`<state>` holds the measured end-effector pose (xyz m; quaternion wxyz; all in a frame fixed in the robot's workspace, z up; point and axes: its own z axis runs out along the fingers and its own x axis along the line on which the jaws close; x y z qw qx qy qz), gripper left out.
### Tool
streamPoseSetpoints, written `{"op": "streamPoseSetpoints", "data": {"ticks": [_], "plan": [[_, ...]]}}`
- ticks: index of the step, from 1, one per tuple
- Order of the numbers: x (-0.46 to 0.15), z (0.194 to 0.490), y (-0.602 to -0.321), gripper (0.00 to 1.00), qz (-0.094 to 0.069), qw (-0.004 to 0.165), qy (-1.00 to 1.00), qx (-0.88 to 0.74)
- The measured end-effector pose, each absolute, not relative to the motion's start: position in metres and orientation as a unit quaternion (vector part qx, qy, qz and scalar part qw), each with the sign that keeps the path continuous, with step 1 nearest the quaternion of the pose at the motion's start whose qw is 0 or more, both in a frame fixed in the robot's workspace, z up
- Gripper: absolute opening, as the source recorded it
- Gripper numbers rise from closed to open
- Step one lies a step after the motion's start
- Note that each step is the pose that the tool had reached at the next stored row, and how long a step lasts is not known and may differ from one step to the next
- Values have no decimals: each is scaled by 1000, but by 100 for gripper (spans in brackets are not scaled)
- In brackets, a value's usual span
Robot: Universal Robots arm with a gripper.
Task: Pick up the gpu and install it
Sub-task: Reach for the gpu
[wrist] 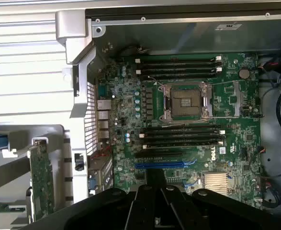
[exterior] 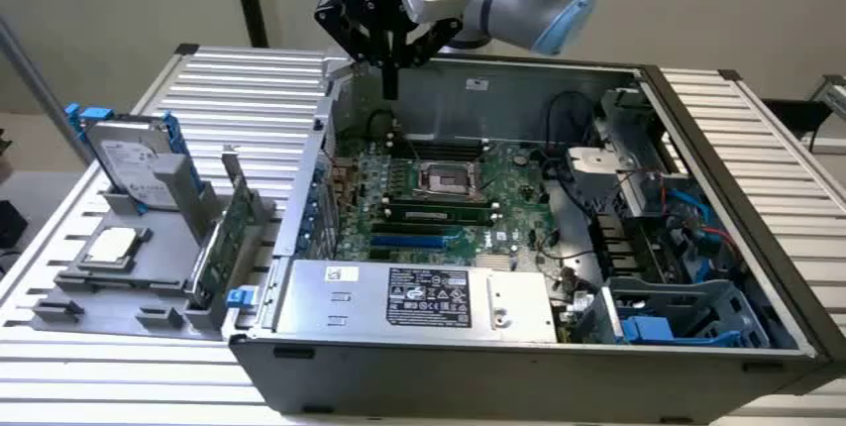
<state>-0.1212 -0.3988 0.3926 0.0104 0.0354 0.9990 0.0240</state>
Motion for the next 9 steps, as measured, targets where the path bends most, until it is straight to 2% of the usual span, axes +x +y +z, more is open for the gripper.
{"op": "streamPoseSetpoints", "data": {"ticks": [9], "plan": [[-121,393,-399,11,24,10,999,35]]}}
